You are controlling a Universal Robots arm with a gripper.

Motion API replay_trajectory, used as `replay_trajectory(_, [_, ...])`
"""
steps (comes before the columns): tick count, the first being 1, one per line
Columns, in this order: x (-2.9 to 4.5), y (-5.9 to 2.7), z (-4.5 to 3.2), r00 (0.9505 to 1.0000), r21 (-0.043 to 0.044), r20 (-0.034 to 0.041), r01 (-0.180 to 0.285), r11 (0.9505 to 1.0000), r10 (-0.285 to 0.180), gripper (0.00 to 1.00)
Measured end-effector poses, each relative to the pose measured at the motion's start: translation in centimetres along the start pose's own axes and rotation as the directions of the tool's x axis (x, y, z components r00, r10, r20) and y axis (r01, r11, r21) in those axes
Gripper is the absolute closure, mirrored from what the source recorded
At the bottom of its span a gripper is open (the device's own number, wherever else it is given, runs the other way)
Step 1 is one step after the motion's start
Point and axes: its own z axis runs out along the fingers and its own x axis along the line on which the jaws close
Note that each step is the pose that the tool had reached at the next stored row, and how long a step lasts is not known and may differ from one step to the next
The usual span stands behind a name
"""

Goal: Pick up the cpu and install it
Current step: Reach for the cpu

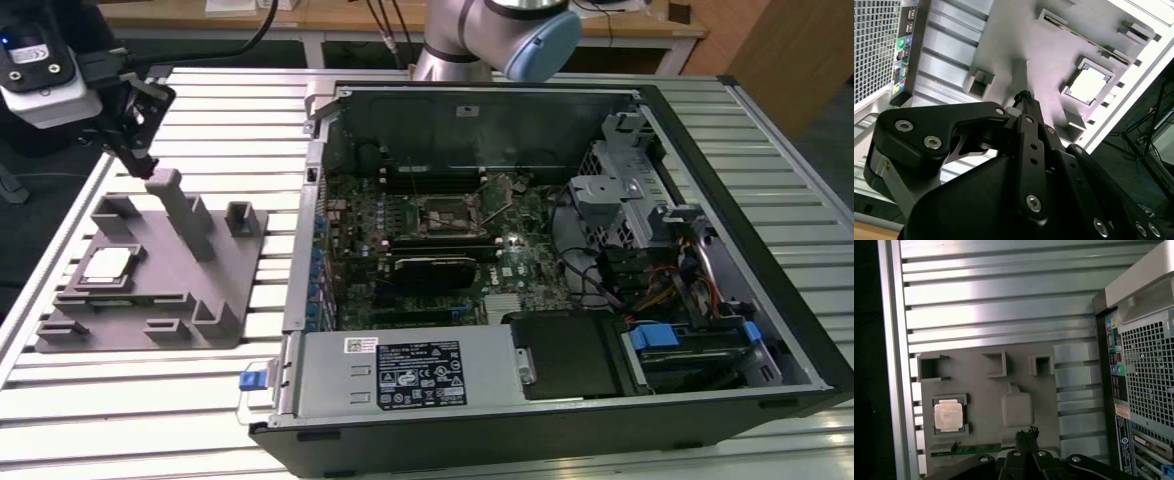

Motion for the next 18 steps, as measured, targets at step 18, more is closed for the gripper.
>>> replay_trajectory(18, [5.16, -0.65, 2.28, 1.0000, 0.0044, 0.0007, -0.006, 1.0000, 0.006, 0.89])
